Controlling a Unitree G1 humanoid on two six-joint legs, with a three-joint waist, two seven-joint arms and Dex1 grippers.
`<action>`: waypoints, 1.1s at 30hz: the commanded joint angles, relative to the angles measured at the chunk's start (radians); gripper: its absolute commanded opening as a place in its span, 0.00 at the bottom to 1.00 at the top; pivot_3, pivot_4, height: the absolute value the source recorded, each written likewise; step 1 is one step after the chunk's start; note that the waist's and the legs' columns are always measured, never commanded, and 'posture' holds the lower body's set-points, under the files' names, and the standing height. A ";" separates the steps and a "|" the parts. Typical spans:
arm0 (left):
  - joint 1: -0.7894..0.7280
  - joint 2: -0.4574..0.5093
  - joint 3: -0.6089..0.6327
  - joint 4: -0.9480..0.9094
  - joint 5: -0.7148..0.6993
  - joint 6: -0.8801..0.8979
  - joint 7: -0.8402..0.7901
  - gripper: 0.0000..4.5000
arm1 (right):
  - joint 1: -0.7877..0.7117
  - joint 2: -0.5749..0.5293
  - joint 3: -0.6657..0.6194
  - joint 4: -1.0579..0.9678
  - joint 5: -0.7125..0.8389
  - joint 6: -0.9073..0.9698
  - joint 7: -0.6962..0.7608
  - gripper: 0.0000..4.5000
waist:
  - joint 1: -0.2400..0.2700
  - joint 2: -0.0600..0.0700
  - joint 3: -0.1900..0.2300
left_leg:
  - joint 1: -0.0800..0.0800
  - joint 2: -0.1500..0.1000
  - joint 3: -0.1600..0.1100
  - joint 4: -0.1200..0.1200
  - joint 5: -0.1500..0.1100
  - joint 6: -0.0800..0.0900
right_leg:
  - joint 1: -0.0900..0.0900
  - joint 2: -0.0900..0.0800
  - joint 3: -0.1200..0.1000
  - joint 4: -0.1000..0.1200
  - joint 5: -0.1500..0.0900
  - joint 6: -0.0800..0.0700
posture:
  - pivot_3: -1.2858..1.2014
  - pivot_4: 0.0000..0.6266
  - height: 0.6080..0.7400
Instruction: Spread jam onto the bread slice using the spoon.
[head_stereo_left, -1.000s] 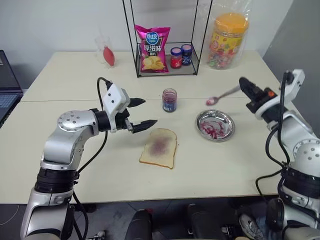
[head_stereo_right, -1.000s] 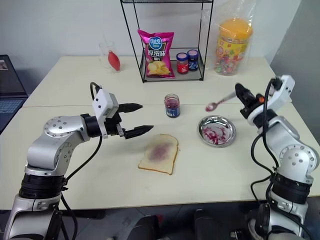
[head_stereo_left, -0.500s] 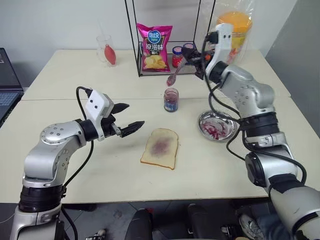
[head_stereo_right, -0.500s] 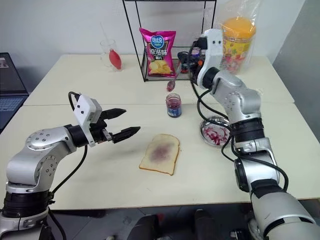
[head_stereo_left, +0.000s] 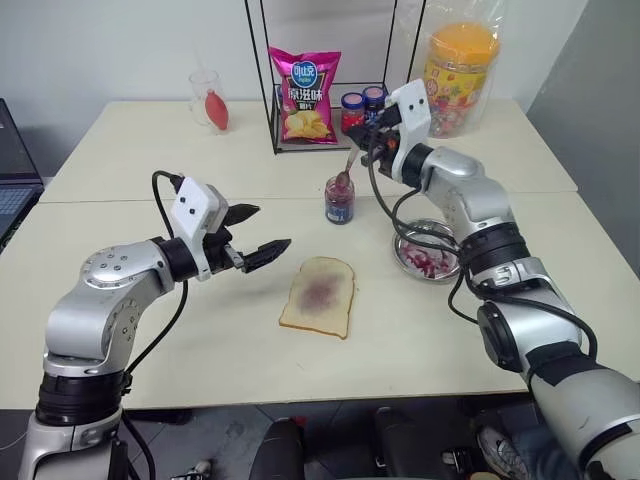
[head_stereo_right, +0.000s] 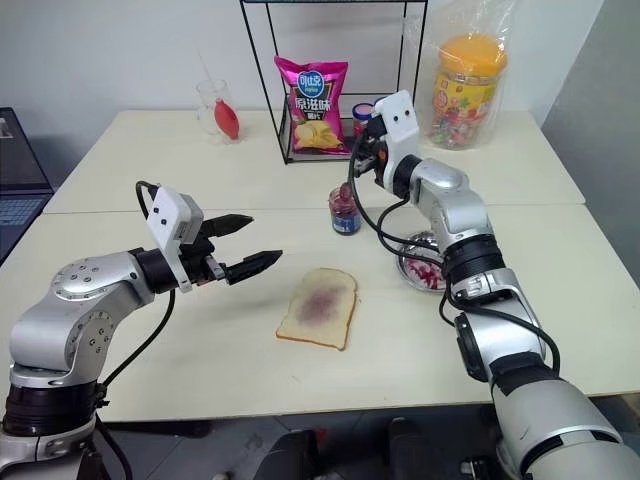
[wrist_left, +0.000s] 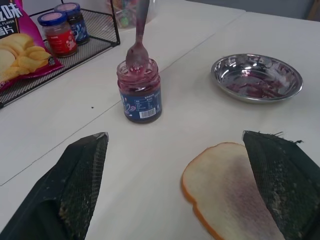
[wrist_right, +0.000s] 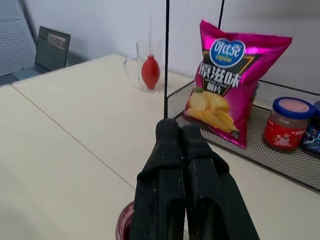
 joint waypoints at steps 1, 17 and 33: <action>-0.027 0.013 -0.003 0.006 0.001 -0.023 -0.007 1.00 | -0.059 0.016 0.024 0.077 -0.091 -0.122 -0.002 0.00 | 0.000 0.000 0.000 | 0.000 0.000 0.001 0.000 0.000 0.000 | 0.000 0.000 0.001 0.000 0.000 0.000 | 0.52 0.24 1.00; -0.021 0.018 -0.020 0.009 0.022 -0.045 -0.003 1.00 | -0.112 0.086 -0.077 0.236 -0.091 -0.051 0.004 0.00 | -0.002 0.000 0.000 | 0.000 0.000 0.001 0.000 0.000 0.000 | 0.000 0.000 0.001 0.000 0.003 -0.004 | 0.52 0.24 1.00; -0.038 0.014 -0.032 0.044 0.032 -0.074 -0.007 1.00 | -0.171 0.091 -0.275 0.236 0.038 0.164 -0.054 0.00 | -0.002 0.000 0.000 | 0.000 0.000 0.001 0.000 0.000 0.000 | 0.000 0.000 0.001 0.000 0.003 -0.004 | 0.52 0.24 1.00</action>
